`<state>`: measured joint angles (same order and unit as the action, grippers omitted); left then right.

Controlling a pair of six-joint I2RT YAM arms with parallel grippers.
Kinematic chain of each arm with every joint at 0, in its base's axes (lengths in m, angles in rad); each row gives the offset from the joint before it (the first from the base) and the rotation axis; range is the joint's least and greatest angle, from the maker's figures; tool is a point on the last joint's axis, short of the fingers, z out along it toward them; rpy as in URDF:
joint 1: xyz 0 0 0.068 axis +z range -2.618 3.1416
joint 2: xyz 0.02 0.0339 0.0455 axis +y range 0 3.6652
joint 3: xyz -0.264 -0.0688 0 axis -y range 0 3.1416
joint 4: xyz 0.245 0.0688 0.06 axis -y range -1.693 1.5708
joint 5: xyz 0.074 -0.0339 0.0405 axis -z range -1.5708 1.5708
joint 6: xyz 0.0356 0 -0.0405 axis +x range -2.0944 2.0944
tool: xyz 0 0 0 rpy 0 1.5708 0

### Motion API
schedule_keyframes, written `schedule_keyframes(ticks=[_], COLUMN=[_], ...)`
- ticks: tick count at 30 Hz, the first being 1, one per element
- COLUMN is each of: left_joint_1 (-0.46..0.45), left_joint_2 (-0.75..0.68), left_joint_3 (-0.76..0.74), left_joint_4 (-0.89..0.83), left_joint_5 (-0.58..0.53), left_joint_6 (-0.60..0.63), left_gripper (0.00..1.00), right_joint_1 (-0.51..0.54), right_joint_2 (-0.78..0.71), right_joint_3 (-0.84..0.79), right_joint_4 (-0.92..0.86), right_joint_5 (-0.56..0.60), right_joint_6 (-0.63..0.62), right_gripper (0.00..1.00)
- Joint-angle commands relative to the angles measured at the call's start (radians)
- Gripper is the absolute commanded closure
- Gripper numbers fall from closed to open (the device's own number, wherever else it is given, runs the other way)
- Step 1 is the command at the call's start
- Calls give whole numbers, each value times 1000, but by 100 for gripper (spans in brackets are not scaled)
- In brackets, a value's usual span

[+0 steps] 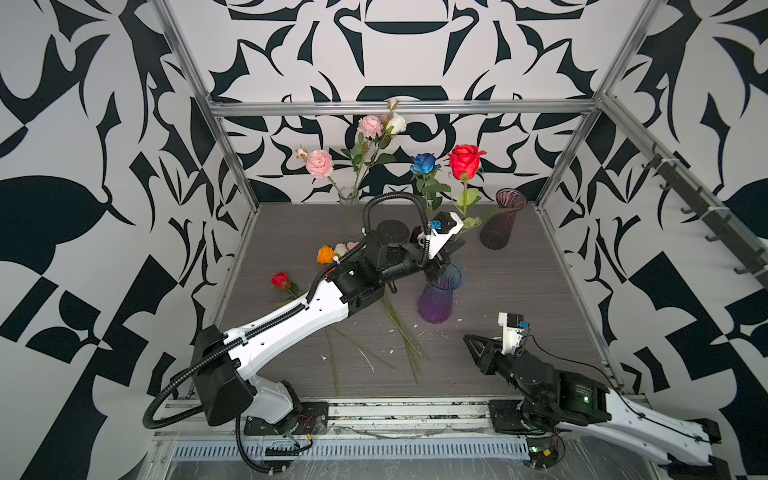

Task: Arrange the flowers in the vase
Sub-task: 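Lower the red rose stem into the blue-purple vase and open the left gripper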

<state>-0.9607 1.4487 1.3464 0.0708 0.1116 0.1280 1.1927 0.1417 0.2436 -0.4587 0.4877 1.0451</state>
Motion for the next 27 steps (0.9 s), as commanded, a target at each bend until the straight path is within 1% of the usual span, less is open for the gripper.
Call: schedule_keyframes(ticks=[1,4,5,7,8,21,27], left_joint_1=[-1,0,0,0,2,10,11], left_joint_2=[-1,-6,-7,-10,-11,-52,-102], left_joint_3=[22,14,15,15,15,-38,-119], left_joint_4=[-43,-41,-43,-50,-56,-54,-6], left_joint_5=[-53,-75,-83,-100,-109,-137,-158], left_joint_6=[-8,-11,-13,-16,-17,-51,-62], left_gripper=[88,85,82,69,64,62,62], right_joint_1=[1,1,1,1,1,1,1], right_joint_2=[-9,-14,-17,-18,-17,-14,-15], right_joint_3=[8,9,8,7,6,8,8], right_joint_4=[6,3,3,3,3,2,2], right_joint_5=[24,25,25,25,26,26,26], right_joint_6=[3,4,5,5,7,7,9], right_gripper=[69,68,69,69,69,69,69])
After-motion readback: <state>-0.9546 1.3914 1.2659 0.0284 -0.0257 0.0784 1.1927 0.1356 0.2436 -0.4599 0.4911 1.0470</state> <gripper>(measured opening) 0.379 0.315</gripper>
